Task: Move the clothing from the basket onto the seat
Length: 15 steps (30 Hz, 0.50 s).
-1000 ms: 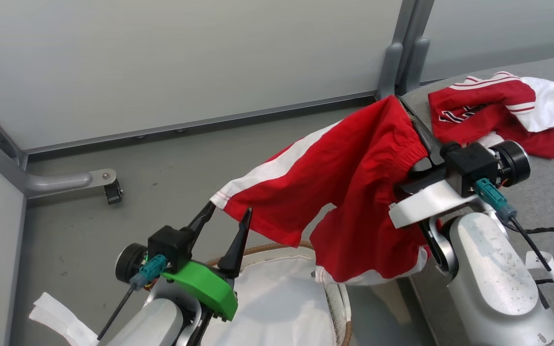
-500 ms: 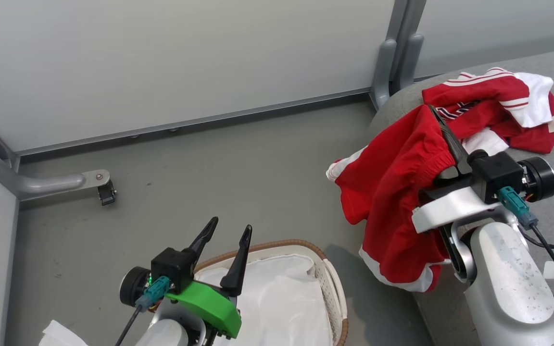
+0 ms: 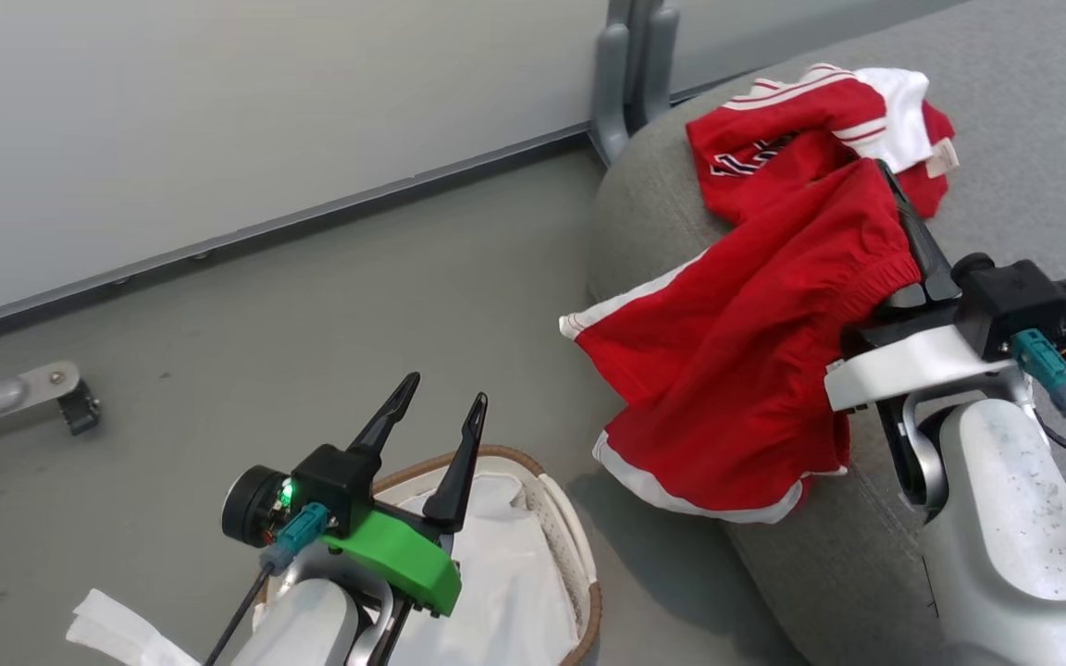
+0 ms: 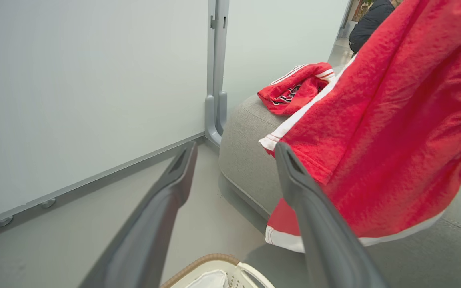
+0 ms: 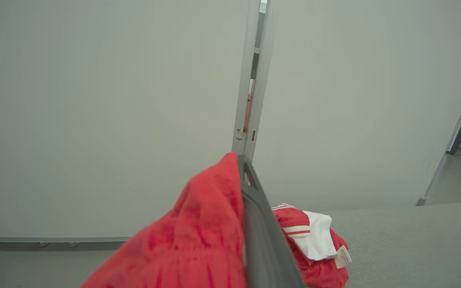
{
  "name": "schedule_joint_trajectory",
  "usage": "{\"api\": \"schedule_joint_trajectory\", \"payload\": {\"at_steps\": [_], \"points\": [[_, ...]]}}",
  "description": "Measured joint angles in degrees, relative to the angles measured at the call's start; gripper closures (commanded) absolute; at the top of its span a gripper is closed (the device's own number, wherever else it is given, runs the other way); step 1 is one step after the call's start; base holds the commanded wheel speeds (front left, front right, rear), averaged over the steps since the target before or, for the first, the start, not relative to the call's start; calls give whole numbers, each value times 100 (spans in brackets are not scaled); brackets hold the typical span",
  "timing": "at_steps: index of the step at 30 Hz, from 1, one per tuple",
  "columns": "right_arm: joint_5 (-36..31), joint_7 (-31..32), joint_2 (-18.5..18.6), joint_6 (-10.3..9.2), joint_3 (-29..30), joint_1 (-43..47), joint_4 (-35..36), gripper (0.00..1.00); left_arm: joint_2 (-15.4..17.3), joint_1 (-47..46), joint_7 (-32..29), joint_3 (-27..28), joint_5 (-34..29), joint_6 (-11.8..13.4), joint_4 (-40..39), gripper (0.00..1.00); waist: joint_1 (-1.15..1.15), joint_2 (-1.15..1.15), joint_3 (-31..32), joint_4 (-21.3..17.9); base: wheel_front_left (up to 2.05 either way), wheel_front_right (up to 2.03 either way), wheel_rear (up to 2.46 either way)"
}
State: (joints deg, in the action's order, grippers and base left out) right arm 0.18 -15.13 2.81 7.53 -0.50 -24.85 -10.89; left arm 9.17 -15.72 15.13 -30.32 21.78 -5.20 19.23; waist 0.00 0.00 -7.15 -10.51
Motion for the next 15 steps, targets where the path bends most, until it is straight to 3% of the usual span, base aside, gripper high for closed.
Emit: {"api": "schedule_joint_trajectory", "payload": {"at_steps": [10, 15], "points": [[80, 0, 4, 0, 266, -8, 3, 100, 41, -282, 0, -64, -177, -86, 145, 0, 0, 0, -443, -946, 0, 0, 0], [37, 0, 4, 0, 341, -18, -10, 100, 42, -384, -1, -133, -236, -110, 179, 0, 0, 0, -702, -1230, 0, 0, 0]]}}
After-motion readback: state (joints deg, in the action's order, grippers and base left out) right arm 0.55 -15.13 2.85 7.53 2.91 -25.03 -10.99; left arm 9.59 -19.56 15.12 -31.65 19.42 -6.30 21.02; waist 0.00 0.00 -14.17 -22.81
